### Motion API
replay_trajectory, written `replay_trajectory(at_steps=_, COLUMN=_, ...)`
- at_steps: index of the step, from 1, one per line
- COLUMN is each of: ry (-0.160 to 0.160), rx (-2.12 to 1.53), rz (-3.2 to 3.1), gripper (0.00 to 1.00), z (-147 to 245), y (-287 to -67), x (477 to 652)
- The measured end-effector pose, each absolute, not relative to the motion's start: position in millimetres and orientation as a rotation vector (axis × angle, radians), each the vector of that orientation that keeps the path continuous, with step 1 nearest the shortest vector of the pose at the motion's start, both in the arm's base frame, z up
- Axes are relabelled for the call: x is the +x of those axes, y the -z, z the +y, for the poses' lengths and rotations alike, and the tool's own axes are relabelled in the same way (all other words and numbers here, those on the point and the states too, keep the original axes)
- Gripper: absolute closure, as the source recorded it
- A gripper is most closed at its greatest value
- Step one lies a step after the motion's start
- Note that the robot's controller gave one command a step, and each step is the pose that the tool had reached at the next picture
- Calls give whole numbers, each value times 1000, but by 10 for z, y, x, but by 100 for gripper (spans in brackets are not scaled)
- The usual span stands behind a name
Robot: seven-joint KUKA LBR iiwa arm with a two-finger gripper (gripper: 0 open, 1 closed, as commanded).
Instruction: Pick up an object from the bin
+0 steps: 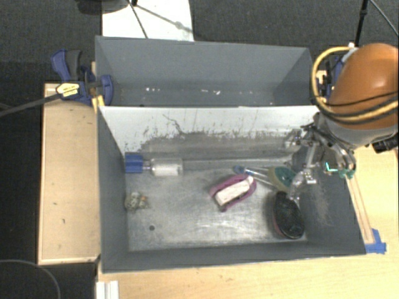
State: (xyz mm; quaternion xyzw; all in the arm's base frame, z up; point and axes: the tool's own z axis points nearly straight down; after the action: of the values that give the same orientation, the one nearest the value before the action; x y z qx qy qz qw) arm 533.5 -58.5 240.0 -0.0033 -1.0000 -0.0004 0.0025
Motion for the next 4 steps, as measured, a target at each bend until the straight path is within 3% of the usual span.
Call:
replay_trajectory(at_steps=1, ry=2, rx=120, rz=-3148, gripper=0, z=-955, y=-713, x=5334)
replay_trajectory(at_steps=2, ry=5, rx=200, rz=-3143, gripper=0, z=-52, y=-1220, x=5397)
replay_trajectory(at_steps=3, ry=1, rx=474, rz=-3111, gripper=0, z=180, y=-891, x=5478)
replay_trajectory(at_steps=4, ry=0, rx=481, rz=-3109, gripper=100, z=189, y=-880, x=5479)
